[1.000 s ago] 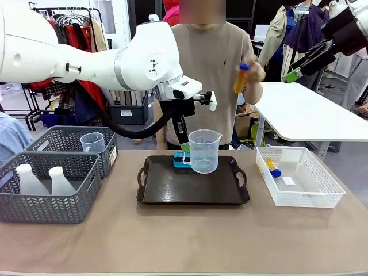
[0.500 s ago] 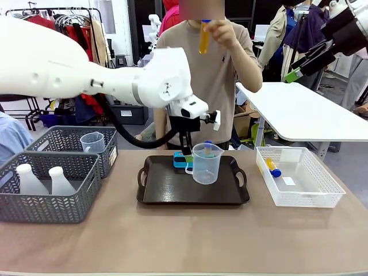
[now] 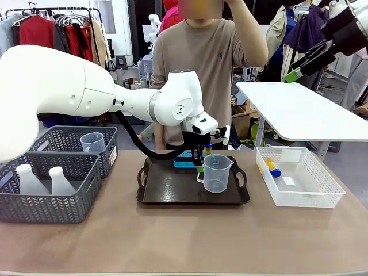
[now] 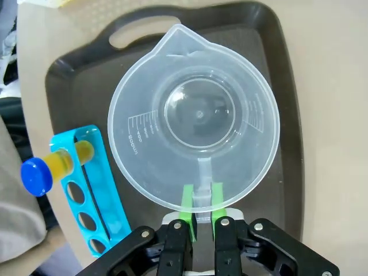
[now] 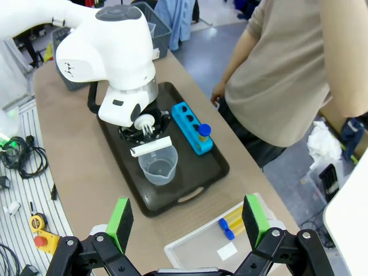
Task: Prepare the laboratory tools.
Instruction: Pick up one Large Measuring Cup and place it on the Handle tray.
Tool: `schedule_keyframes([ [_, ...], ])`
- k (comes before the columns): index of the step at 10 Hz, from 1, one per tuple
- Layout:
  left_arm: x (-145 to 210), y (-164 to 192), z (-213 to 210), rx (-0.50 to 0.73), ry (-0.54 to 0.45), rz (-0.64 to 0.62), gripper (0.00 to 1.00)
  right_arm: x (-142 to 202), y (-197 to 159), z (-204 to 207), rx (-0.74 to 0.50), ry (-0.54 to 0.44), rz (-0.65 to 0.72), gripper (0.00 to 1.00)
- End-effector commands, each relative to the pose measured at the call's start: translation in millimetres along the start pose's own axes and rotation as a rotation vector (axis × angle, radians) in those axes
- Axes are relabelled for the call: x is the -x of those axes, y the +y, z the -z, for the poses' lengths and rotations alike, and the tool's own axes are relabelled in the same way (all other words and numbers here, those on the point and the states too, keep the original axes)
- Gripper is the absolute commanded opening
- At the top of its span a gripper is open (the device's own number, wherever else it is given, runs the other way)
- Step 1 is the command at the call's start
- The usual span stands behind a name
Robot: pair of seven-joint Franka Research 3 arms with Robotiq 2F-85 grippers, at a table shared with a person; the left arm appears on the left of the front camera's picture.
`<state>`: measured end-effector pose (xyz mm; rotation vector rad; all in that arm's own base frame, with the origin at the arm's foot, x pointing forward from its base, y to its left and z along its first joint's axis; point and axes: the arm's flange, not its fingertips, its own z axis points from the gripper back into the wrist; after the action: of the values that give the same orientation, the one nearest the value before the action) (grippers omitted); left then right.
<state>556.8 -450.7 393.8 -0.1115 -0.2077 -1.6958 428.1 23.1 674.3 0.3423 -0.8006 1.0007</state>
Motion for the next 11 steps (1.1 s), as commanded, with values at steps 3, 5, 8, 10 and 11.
schedule_keyframes([
  [3, 2, 6, 0, 0.018, 0.006, 0.016, 0.44, 0, -1, -1, -0.005, -0.009, -0.012, 1.00],
  [5, 2, 5, -8, 0.001, 0.005, 0.007, 0.83, 0, -1, -1, -0.005, -0.009, -0.012, 1.00],
  [8, 12, -1, -38, -0.011, 0.012, -0.061, 1.00, 0, -1, -1, -0.005, -0.009, -0.012, 1.00],
  [10, 26, -12, -65, -0.020, -0.003, -0.099, 1.00, 0, -1, -1, -0.005, -0.009, -0.012, 1.00],
  [11, 28, -19, -78, -0.028, -0.013, -0.110, 1.00, 0, -1, -1, -0.005, -0.009, -0.012, 1.00],
])
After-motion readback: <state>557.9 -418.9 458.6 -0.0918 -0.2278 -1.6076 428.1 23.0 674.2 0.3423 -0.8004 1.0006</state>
